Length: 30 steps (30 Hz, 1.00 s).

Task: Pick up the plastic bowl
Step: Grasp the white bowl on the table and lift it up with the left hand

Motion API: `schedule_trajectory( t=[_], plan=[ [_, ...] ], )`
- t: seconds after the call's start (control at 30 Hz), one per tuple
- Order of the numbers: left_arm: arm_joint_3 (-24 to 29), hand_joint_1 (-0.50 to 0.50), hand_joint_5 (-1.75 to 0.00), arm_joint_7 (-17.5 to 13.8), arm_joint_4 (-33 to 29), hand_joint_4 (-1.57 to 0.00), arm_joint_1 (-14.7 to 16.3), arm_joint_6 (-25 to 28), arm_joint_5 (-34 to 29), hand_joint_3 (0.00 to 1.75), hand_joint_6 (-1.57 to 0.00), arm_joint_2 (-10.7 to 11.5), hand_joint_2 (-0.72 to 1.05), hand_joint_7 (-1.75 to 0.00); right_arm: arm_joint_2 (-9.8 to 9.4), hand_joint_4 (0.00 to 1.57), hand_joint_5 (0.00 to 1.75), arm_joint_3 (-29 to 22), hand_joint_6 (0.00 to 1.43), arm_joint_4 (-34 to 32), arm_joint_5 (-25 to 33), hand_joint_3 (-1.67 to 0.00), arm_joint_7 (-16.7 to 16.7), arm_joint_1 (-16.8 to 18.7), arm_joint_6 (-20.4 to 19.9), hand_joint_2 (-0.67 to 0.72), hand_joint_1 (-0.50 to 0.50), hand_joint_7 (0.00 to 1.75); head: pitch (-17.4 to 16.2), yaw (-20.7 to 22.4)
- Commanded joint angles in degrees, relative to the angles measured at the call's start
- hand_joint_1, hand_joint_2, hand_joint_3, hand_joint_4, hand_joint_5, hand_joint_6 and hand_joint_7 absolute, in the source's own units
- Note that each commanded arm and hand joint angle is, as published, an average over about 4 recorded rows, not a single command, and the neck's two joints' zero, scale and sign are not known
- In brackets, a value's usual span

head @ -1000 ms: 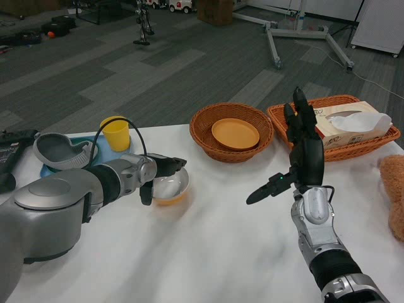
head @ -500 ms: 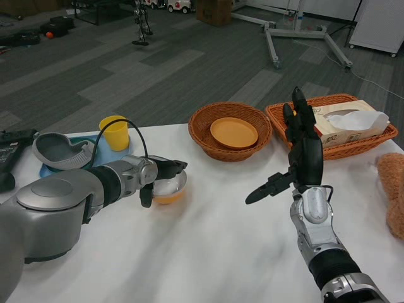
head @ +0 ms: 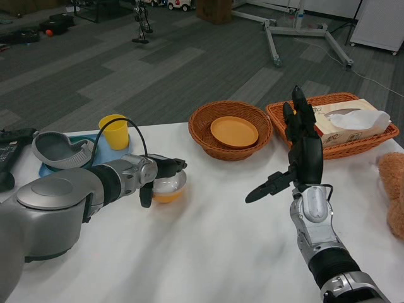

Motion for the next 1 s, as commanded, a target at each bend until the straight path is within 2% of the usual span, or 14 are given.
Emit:
schedule_trajectory(
  t=[0.03,0.1,0.17,0.2,0.23,0.33,0.43,0.53,0.63,0.83,1.0],
  plan=[
    [-0.4,0.18,-1.03,0.3,0.4,0.0,0.9,0.0,0.2,0.0,-0.71,0.0,0.49,-0.7,-0.05,0.0,0.0,-0.1,0.0,0.1,0.2,0.0,-0.2,0.3,-0.7,0.47,-0.46,0.0,0.0,0.0],
    [-0.4,0.24,-1.33,0.7,0.4,-0.02,1.0,0.0,0.1,0.0,-0.92,0.0,0.43,-0.8,-0.05,0.0,0.0,-0.1,0.0,0.0,0.3,0.0,-0.2,0.3,-0.7,0.47,-0.46,0.0,-0.1,0.0],
    [-0.3,0.32,-1.59,1.1,0.4,-0.15,1.1,0.0,-1.1,0.0,-1.09,0.0,0.38,-0.87,-0.05,0.0,0.0,-0.1,0.0,0.0,0.3,0.0,-0.2,0.3,-0.7,0.47,-0.46,0.0,-0.1,0.0],
    [-0.3,0.34,-1.67,1.3,0.4,-0.23,1.1,0.0,-2.0,0.0,-1.15,0.0,0.36,-0.91,-0.05,0.0,0.0,-0.1,0.0,0.0,0.3,0.0,-0.2,0.3,-0.7,0.47,-0.46,0.0,-0.1,0.0],
    [-0.2,0.37,-1.75,1.5,0.4,-0.4,1.2,0.1,-2.8,0.0,-1.22,0.0,0.36,-0.98,-0.05,0.0,0.0,-0.1,0.0,0.0,0.3,0.0,-0.2,0.3,-0.7,0.47,-0.46,0.0,-0.1,0.1],
    [0.0,0.42,-1.75,1.7,0.4,-0.91,1.5,0.1,-5.2,0.0,-1.35,0.0,0.43,-1.19,-0.12,0.0,0.0,-0.1,0.0,0.0,0.4,0.0,-0.2,0.4,-0.7,0.47,-0.46,0.0,-0.1,0.0],
    [0.9,0.47,-1.75,1.8,0.4,-1.2,2.0,0.1,-7.0,0.0,-1.41,0.0,0.43,-1.27,-0.14,0.0,0.0,-0.1,0.0,0.0,0.5,0.0,-0.2,0.4,-0.7,0.47,-0.46,0.0,-0.2,0.1],
    [2.4,0.46,-1.75,1.8,0.3,-1.3,2.5,0.1,-7.4,0.0,-1.41,0.0,0.43,-1.34,-0.16,0.0,0.0,-0.1,0.0,0.0,0.5,0.0,-0.2,0.4,-0.7,0.47,-0.46,0.0,-0.2,0.2],
    [4.1,0.45,-1.75,1.8,0.2,-1.32,2.9,0.1,-7.4,0.0,-1.39,0.2,0.47,-1.4,-0.23,0.0,0.0,0.0,0.0,0.0,0.6,0.0,-0.2,0.4,-0.7,0.47,-0.46,0.0,-0.2,0.2],
    [7.7,0.43,-1.75,1.6,-0.8,-1.37,4.0,0.2,-7.4,0.0,-1.39,0.7,0.52,-1.4,-0.32,0.0,0.0,-0.1,0.0,0.0,0.8,0.0,-0.2,0.4,-0.7,0.47,-0.46,0.0,-0.3,0.5],
    [11.8,0.41,-1.75,0.5,-3.4,-1.38,4.7,1.0,-6.1,0.0,-1.41,1.9,0.52,-1.33,-0.34,0.0,0.0,-0.1,0.0,0.1,1.0,0.0,-0.2,0.4,-0.7,0.47,-0.46,0.0,-0.2,0.7]
  ],
)
